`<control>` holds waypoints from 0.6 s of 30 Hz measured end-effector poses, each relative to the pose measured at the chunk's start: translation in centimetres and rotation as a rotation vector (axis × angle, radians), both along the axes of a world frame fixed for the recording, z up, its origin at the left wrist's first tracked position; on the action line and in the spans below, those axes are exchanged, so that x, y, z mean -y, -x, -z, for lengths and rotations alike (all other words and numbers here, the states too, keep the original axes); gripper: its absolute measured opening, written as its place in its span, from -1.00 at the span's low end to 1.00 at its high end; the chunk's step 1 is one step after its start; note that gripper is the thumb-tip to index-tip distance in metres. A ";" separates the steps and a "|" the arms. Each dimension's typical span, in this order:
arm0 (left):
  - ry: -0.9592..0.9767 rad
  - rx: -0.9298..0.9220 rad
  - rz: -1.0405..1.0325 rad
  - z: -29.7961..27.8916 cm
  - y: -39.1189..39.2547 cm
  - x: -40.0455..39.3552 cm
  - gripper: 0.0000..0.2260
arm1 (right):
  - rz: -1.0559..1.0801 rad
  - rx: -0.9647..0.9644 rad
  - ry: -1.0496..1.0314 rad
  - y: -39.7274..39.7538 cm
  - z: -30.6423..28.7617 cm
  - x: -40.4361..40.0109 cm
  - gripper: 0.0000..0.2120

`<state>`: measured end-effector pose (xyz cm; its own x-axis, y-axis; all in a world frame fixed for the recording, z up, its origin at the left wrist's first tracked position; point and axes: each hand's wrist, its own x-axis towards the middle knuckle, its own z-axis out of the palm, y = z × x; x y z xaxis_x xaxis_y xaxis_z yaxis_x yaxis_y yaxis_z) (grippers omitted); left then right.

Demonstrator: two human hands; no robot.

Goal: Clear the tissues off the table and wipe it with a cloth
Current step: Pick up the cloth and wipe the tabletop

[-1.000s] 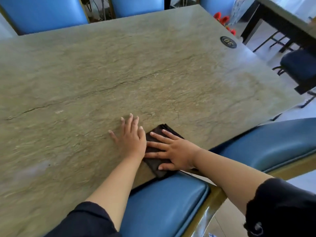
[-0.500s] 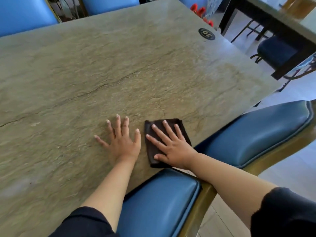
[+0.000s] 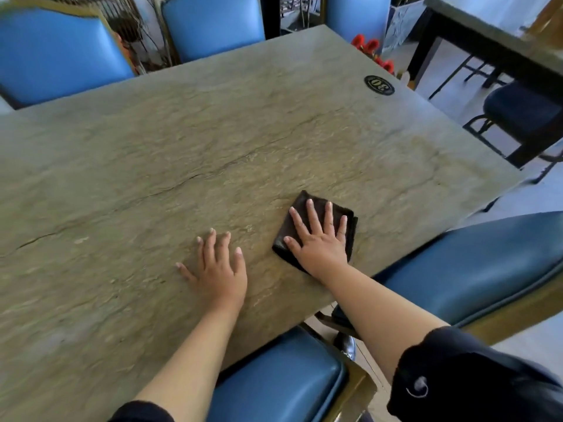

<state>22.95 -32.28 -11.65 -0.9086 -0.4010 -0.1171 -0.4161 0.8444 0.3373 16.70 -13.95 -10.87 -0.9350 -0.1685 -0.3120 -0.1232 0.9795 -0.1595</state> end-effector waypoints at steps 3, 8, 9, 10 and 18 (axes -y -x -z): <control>-0.029 -0.050 -0.197 -0.1 1.9 -1.5 -0.57 | -0.449 0.039 0.064 1.3 -0.8 -0.3 -0.37; -0.066 -0.288 0.019 -0.9 4.5 -8.1 -0.43 | -0.333 0.007 0.337 6.6 -1.9 -6.9 -0.46; -0.032 -0.211 0.164 -0.9 4.9 -10.1 -0.41 | -0.162 -0.032 0.368 7.6 -2.0 -8.5 -0.49; 0.024 -0.106 0.267 -0.7 5.2 -12.0 -0.37 | 0.027 -0.053 0.388 8.5 -2.0 -9.9 -0.51; 0.268 0.118 0.244 0.6 14.0 -15.0 -0.40 | 0.117 0.005 0.120 14.9 -1.0 -16.2 -0.51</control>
